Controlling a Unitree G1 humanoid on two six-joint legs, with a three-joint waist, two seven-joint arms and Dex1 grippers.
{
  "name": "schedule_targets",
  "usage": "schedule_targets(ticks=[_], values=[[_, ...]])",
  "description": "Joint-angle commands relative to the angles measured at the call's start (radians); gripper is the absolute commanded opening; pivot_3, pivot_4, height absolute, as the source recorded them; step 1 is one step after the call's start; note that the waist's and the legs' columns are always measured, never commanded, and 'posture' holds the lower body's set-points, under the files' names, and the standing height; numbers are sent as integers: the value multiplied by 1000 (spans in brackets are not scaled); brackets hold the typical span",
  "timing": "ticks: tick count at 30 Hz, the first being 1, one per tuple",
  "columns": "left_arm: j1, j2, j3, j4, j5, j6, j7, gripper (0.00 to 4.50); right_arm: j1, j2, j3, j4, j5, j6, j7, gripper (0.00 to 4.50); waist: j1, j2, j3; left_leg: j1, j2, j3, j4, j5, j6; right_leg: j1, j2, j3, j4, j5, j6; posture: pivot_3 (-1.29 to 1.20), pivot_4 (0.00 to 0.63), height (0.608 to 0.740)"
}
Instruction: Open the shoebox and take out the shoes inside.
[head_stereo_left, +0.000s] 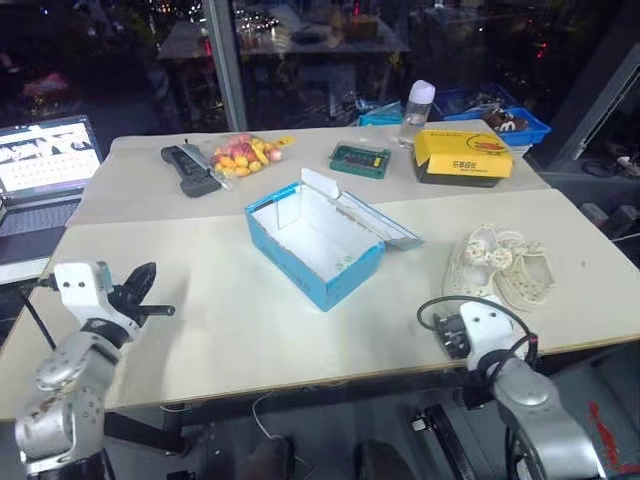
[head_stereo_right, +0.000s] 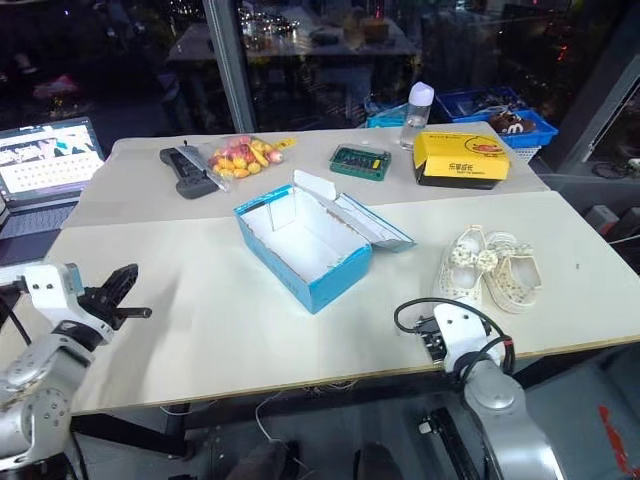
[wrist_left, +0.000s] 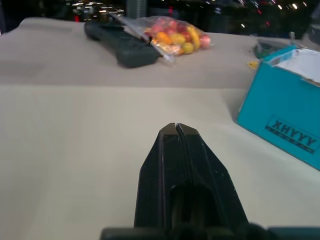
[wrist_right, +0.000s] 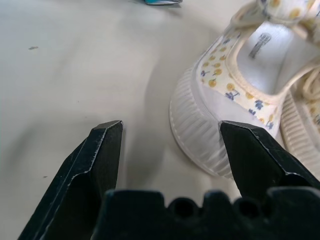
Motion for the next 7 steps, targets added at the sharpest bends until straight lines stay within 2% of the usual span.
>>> schedule_targets(ticks=[1,7], values=[[15,-41,-4,8,28,-60,40,0,0,33,-17,25,-13,-44,0,3656,0,-2,-1,0,0,0,0,0,0,1,0,0,0,0,0,0,150,723],[40,-93,-21,11,57,-101,81,0,2,55,-35,30,-30,-59,7,3656,0,-4,-2,1,-1,0,1,0,0,3,-1,0,-1,3,4,0,150,723]])
